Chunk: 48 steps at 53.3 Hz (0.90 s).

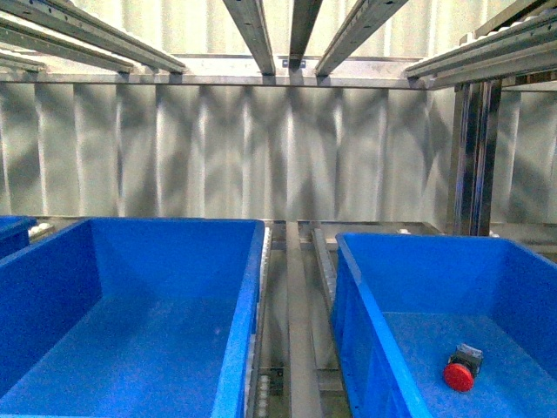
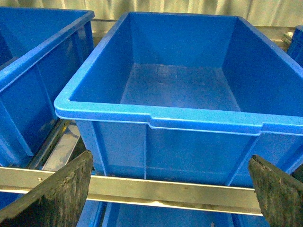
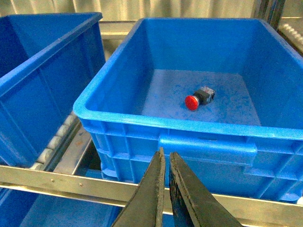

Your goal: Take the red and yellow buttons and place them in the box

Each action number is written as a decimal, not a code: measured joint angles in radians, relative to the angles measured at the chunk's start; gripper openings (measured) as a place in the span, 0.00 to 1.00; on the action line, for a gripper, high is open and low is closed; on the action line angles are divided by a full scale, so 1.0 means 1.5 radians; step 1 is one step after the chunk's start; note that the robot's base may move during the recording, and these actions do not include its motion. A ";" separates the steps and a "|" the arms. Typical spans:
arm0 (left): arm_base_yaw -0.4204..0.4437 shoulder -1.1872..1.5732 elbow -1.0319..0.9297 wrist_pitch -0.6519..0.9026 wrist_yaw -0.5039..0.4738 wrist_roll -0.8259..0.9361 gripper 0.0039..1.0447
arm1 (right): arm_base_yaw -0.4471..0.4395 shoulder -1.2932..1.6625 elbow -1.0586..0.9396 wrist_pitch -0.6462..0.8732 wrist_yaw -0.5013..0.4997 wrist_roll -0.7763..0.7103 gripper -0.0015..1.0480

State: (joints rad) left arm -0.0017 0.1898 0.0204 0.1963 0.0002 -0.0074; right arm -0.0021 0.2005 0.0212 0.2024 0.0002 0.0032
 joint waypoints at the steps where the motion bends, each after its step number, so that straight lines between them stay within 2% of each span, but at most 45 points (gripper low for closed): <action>1: 0.000 0.000 0.000 0.000 0.000 0.000 0.93 | 0.000 -0.003 0.000 -0.003 0.000 0.000 0.03; 6: 0.000 0.000 0.000 0.000 0.000 0.000 0.93 | 0.000 -0.015 0.000 -0.016 0.000 0.000 0.03; 11: 0.000 0.000 0.000 0.000 0.000 0.000 0.93 | 0.000 -0.106 0.001 -0.126 0.000 0.000 0.03; 26: 0.000 0.000 0.000 0.000 0.000 0.000 0.93 | 0.000 -0.129 0.001 -0.134 0.000 -0.001 0.04; 48: 0.000 0.000 0.000 0.000 0.000 0.000 0.93 | 0.000 -0.130 0.001 -0.134 0.000 0.000 0.72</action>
State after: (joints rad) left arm -0.0017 0.1898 0.0204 0.1963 -0.0002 -0.0074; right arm -0.0017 0.0048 0.0219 0.0013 0.0002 0.0029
